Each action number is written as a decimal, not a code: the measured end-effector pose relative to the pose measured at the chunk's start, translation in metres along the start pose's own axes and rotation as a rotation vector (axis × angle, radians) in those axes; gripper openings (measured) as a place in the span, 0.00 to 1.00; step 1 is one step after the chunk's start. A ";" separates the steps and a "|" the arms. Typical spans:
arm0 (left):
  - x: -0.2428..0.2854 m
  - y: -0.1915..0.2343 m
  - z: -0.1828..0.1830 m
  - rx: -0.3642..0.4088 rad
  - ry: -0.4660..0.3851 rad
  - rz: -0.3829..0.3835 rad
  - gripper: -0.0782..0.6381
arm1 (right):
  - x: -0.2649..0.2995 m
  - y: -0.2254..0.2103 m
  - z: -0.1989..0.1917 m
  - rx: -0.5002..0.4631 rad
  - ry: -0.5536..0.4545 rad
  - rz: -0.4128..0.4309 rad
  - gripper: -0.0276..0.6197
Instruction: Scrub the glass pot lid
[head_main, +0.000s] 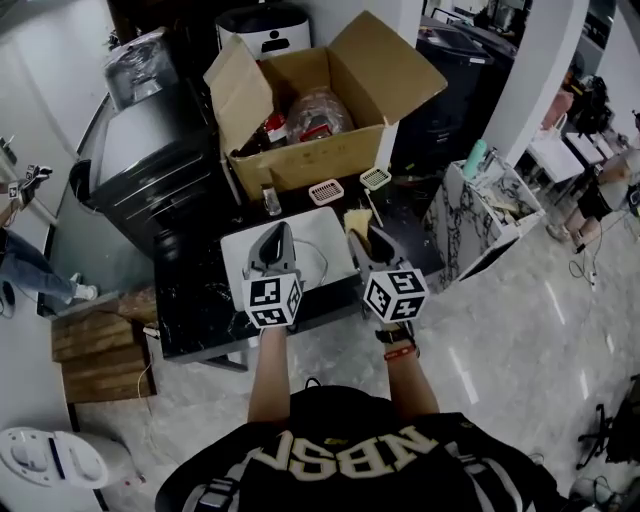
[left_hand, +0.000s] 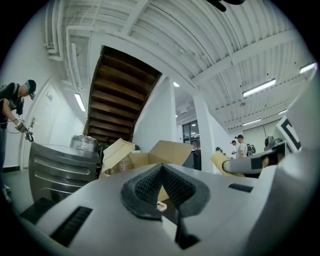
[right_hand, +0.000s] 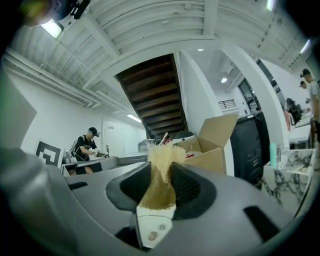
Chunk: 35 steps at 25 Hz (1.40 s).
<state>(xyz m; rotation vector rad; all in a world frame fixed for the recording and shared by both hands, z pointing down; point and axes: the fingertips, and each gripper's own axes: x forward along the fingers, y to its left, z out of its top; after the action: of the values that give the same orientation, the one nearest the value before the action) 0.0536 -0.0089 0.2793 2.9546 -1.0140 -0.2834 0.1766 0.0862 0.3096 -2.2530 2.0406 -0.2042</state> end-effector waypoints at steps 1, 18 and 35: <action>0.009 0.009 -0.002 -0.003 -0.002 0.001 0.13 | 0.014 0.000 0.000 -0.004 0.001 0.005 0.25; 0.091 0.098 -0.066 -0.043 0.094 0.072 0.13 | 0.155 -0.004 -0.034 0.003 0.085 0.117 0.25; 0.144 0.135 -0.105 -0.060 0.177 0.089 0.13 | 0.214 -0.017 -0.049 -0.004 0.155 0.190 0.25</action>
<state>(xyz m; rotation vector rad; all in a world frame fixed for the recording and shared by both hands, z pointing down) 0.1007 -0.2089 0.3673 2.8107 -1.0887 -0.0488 0.2060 -0.1242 0.3682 -2.0880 2.3175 -0.3692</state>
